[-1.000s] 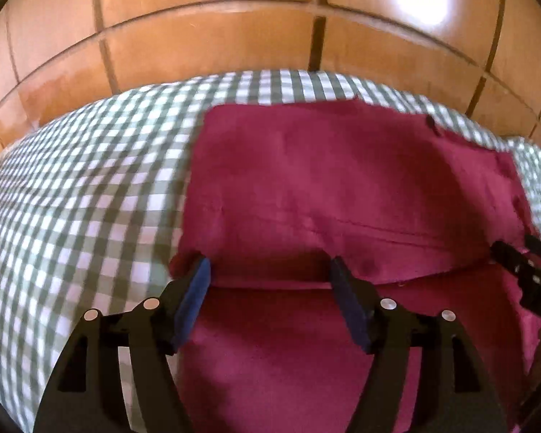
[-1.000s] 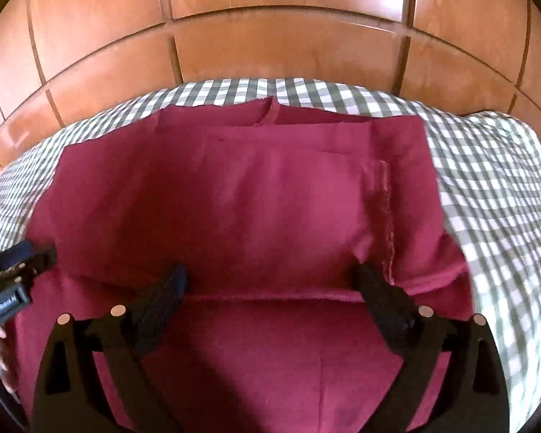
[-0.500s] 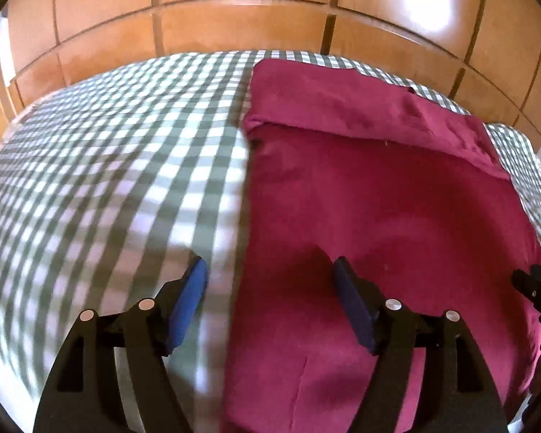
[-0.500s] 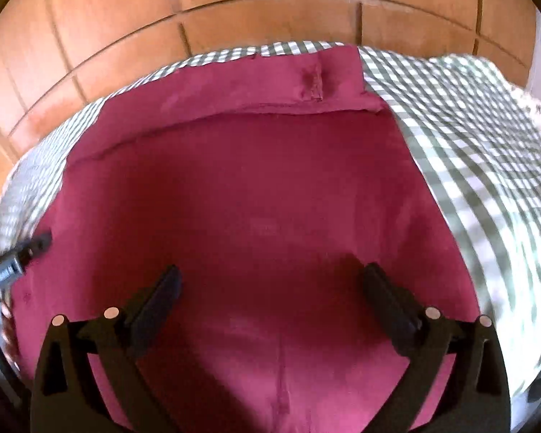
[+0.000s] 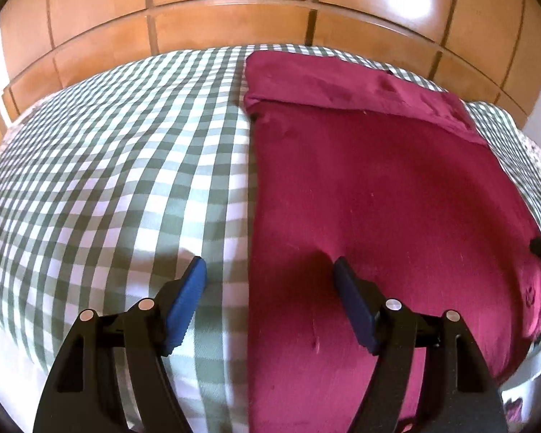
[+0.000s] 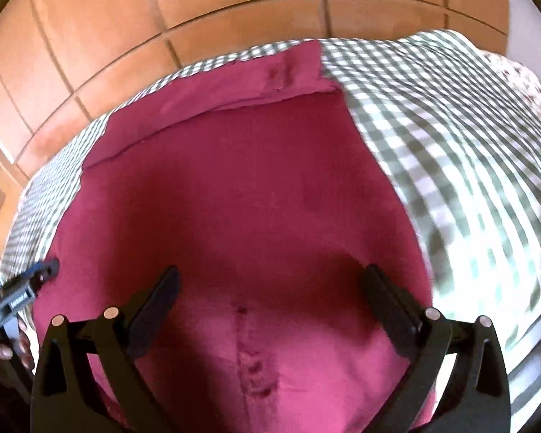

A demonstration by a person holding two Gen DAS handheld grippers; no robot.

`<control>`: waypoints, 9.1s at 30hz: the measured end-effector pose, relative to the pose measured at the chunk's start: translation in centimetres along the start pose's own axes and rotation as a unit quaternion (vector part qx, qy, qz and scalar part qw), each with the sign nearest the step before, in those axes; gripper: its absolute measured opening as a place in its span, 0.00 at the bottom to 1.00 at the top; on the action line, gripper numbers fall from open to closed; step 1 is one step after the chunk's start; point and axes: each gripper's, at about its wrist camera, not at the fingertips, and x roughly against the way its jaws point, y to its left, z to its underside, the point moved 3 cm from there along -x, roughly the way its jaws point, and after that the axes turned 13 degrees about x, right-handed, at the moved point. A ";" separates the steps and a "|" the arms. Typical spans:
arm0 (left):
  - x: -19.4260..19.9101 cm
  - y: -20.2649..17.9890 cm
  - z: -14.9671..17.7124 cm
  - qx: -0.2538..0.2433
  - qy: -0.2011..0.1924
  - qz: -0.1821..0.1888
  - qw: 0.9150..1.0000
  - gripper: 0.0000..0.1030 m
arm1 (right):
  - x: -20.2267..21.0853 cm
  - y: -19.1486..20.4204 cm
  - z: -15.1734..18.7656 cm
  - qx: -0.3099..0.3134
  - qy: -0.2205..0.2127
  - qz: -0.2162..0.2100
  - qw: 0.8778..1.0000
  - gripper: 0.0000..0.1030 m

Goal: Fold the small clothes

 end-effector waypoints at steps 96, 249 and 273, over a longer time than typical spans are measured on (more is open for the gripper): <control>5.3 7.4 0.3 0.093 0.119 0.236 0.960 0.47 | 6.3 -7.2 4.4 -0.109 -0.008 -0.041 0.993 0.41; 4.4 -1.0 -6.2 -0.008 -0.109 -0.010 0.994 0.63 | -1.8 4.1 -0.2 0.040 -0.034 -0.028 0.998 0.91; -3.8 -1.3 -11.1 -0.024 -0.026 0.023 0.999 0.48 | -2.5 4.9 -0.3 0.059 -0.022 -0.012 0.998 0.98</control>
